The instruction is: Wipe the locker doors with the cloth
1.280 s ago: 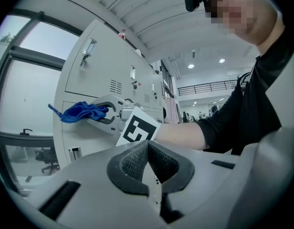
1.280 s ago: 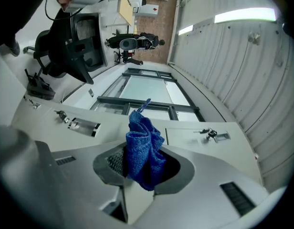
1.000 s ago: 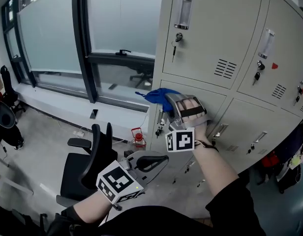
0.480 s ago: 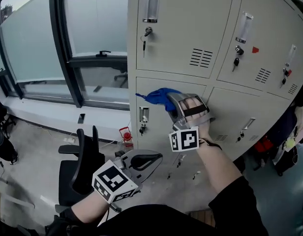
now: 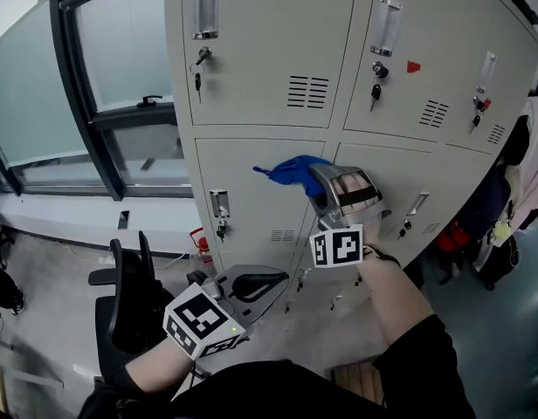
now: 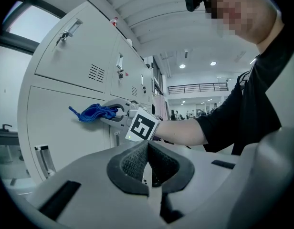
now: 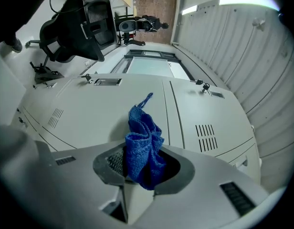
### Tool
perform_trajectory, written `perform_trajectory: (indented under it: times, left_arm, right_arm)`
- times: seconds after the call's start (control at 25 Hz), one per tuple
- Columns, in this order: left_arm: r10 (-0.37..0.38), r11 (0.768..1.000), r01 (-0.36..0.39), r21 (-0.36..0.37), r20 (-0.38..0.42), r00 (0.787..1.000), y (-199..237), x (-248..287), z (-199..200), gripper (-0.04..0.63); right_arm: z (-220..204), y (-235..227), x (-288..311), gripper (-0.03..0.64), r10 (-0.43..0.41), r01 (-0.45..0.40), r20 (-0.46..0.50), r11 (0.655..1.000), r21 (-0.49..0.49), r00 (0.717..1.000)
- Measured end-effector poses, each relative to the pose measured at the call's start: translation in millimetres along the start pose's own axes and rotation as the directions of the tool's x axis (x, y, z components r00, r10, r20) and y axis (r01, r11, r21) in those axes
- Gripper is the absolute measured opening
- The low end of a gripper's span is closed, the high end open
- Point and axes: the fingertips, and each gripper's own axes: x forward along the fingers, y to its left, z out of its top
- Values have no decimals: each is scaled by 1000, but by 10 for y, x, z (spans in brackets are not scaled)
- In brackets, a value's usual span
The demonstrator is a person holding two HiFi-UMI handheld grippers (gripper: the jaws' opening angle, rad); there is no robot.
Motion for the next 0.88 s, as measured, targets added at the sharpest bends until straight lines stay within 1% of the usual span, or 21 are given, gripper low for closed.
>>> perform_trajectory:
  times: [0.12,0.2,0.32,0.44,0.56,0.72,0.88]
  left_arm:
    - [-6,1000,6,-5,1,1000,-21,37,-8,8]
    - [2,1000,-2,-7,4,1000,-8,8,-14,8]
    - [34,999,-34,-12,5,999,42,-118,-41,8]
    - [83,996,-83,-19,6,997,106,-314,-76,8]
    - [128,991,-128,-28,4,992,162,-535,-123,8]
    - [169,984,-169,-50,1,986,198,-792,-212,8]
    - [185,981,-185,-58,-4,983,230,-939,-264,8]
  right_arm:
    - [-14,2,-30,102,4,-4,-4,1000,2,1000]
    - [131,-20,-22,101,-1,1,23,1000,5,1000]
    - [576,-9,43,101,-4,4,105,1000,0,994]
    - [1094,60,149,101,8,-7,189,1000,-8,982]
    - [1493,107,300,101,21,-18,238,1000,-14,971]
    - [1786,93,520,102,31,-27,251,999,-16,967]
    - [1889,112,662,101,40,-35,245,999,-24,969]
